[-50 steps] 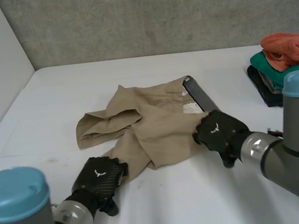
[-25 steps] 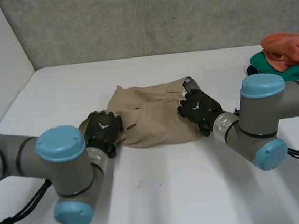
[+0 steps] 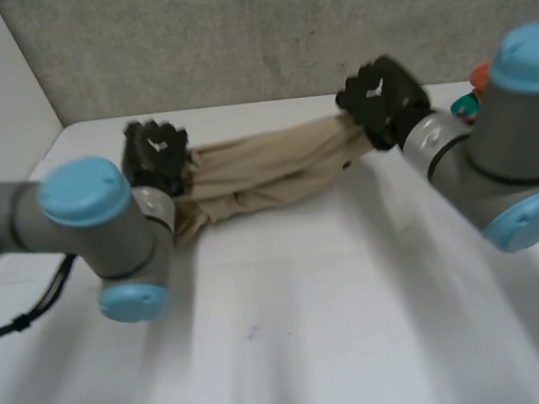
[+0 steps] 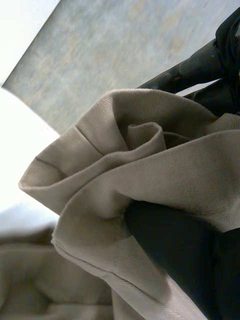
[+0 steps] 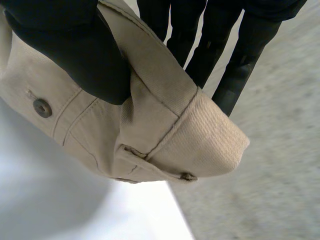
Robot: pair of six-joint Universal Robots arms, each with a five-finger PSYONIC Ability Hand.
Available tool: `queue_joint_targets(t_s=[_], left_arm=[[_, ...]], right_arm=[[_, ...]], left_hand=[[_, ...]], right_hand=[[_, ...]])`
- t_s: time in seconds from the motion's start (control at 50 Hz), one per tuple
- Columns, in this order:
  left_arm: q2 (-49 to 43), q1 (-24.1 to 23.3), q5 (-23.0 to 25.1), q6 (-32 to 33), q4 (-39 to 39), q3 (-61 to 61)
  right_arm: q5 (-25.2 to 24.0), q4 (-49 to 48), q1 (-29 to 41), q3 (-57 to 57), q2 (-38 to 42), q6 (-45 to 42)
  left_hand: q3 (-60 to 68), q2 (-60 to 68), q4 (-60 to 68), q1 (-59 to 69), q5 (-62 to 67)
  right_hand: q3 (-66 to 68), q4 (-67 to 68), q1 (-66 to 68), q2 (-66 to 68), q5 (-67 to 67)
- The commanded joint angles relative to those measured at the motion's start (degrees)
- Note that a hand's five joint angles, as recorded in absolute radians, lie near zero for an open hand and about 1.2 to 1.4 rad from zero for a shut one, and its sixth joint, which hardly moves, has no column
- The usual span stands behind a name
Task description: Fold the laundry.
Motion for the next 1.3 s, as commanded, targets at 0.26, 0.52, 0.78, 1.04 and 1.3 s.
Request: queue_joint_targets(t_s=[0.26,0.52,0.78,1.04,1.3], left_arm=[[28.56,1.67,13.50,-12.04,-40.23,4.53],[5.01,2.82,13.51,-11.34,-31.31,15.15],[4.82,3.69,8.59,-15.55,11.60,25.45],[7.64,3.96,7.62,-17.05,-1.84,11.40],[3.94,3.52,5.42,-16.52,-13.18,-10.75]], right_arm=[[3.71,26.24,-0.56,-5.81,-15.77,-0.20],[5.28,17.05,0.05,-9.41,0.83,2.42],[13.82,-33.34,0.58,-12.05,0.14,13.16],[9.95,-22.46,0.84,0.07,-0.39,13.07],[9.24,-8.65,2.34,11.06,10.33,9.38]], left_hand=[[12.98,12.40,11.43,15.56,15.72],[12.98,12.40,11.43,15.56,15.72],[12.98,12.40,11.43,15.56,15.72],[12.98,12.40,11.43,15.56,15.72],[12.98,12.40,11.43,15.56,15.72]], right_hand=[[12.13,11.48,17.67,12.65,13.13],[12.13,11.48,17.67,12.65,13.13],[12.13,11.48,17.67,12.65,13.13],[12.13,11.48,17.67,12.65,13.13],[12.13,11.48,17.67,12.65,13.13]])
